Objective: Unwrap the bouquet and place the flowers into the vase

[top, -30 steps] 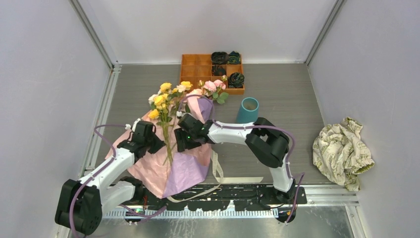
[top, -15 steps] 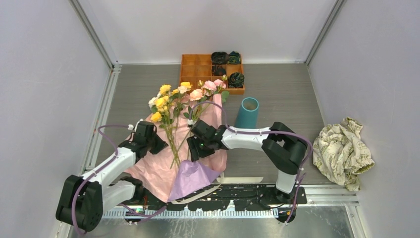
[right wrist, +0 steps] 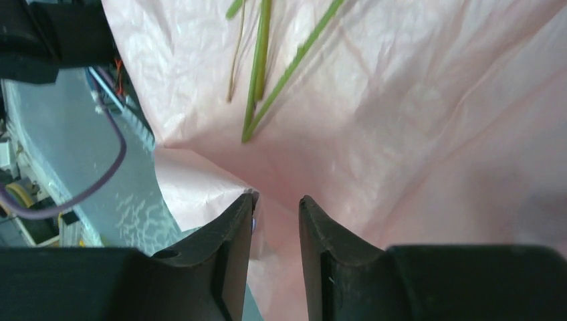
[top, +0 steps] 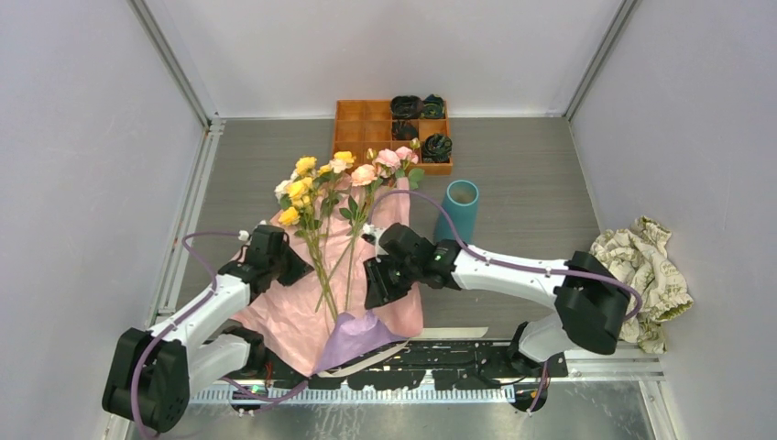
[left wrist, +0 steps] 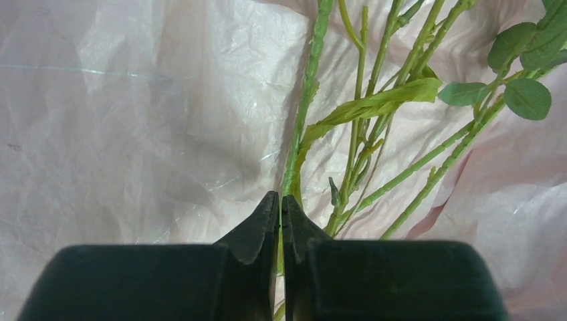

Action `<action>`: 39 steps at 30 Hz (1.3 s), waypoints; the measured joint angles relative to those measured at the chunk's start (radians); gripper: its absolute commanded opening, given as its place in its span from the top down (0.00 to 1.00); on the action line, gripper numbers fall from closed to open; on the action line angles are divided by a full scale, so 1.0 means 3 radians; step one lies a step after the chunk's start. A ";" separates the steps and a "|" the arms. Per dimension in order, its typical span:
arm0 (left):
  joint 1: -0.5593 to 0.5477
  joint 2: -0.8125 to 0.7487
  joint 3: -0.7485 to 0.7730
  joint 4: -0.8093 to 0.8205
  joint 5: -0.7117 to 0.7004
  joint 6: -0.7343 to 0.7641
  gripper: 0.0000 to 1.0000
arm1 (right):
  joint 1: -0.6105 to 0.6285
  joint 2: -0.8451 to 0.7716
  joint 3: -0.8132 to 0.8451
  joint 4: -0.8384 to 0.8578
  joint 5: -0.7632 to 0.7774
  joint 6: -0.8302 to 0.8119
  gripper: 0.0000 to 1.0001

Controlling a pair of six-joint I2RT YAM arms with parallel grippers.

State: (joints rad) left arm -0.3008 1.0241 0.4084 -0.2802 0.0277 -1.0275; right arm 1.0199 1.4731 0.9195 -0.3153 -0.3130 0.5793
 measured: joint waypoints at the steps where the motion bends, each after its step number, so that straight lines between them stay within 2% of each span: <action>1: 0.0000 -0.0010 0.0000 0.0000 0.0009 0.0000 0.94 | 0.0013 -0.0069 -0.0062 -0.0003 -0.0032 0.0013 0.62; 6: 0.0000 -0.0113 0.0000 0.0000 0.0080 0.0038 0.94 | 0.0189 -0.0429 -0.0488 -0.0032 -0.0107 0.0178 0.58; 12: -0.0123 -0.0315 0.0024 -0.0038 0.0136 0.0170 0.93 | 0.0601 -0.1034 -0.1015 -0.0072 -0.0074 0.0562 0.52; 19: -0.0666 -0.0693 0.0151 -0.0079 0.0084 0.0329 0.92 | 0.0932 -0.1656 -0.1431 -0.0090 0.0174 0.1082 0.45; 26: -0.1308 -0.0624 0.0142 0.0015 0.0009 0.0398 0.92 | 0.1055 -0.2185 -0.1556 -0.0354 0.0478 0.1342 0.44; 31: -0.2110 -0.0464 -0.0065 0.0221 -0.0239 0.0261 0.93 | 0.1071 -0.2536 -0.1204 -0.0890 0.0837 0.1265 0.44; 36: -0.2892 -0.0150 -0.0148 0.0292 -0.0575 0.0022 0.93 | 0.1073 -0.2539 -0.0290 -0.1362 0.1408 0.1007 0.43; 39: -0.3279 0.0139 -0.0094 0.0326 -0.0706 -0.0053 0.93 | 0.1073 -0.2290 0.0392 -0.1602 0.1829 0.0768 0.43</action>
State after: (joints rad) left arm -1.2846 1.0657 0.3801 -0.1825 -0.1841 -1.0435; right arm 1.3418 0.7860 1.0370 -0.7959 0.2356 0.8097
